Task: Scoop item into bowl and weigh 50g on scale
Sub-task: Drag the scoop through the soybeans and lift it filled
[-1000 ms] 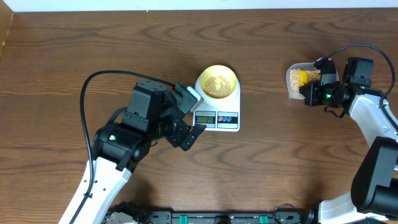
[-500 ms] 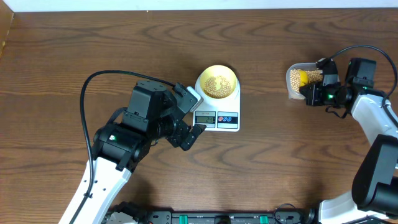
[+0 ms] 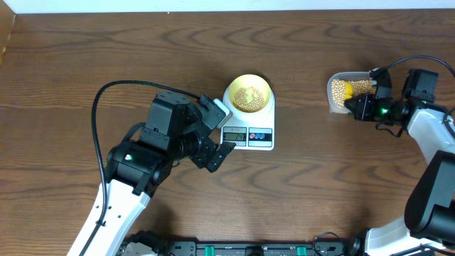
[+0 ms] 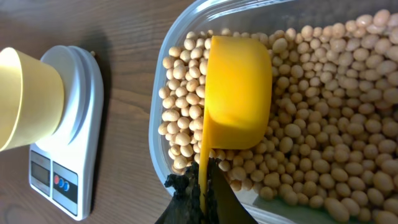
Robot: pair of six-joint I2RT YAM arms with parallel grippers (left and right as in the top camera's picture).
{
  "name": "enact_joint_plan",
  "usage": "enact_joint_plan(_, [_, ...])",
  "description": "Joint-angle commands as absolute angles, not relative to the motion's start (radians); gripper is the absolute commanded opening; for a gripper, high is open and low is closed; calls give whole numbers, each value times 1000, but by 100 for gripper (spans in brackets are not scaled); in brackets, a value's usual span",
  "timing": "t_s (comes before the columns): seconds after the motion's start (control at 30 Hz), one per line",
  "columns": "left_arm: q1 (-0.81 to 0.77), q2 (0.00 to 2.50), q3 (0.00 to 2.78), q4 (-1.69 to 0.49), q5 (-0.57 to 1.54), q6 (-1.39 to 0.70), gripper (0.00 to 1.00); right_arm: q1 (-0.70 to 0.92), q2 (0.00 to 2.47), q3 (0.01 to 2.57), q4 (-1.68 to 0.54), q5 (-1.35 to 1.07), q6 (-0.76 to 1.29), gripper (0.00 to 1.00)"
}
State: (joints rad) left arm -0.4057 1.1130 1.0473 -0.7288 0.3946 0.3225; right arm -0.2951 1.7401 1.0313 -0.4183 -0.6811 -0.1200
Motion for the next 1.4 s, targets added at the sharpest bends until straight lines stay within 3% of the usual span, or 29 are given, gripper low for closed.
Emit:
enact_joint_plan(0.0, [-400,1118,1048,-728,407,340,94,-312,1749,1024,-430,-725,-91,1])
enact_joint_plan(1.37, [-400,1118,1048,-728,408,340,94,-416,1851,1024,-350,-927,126,1])
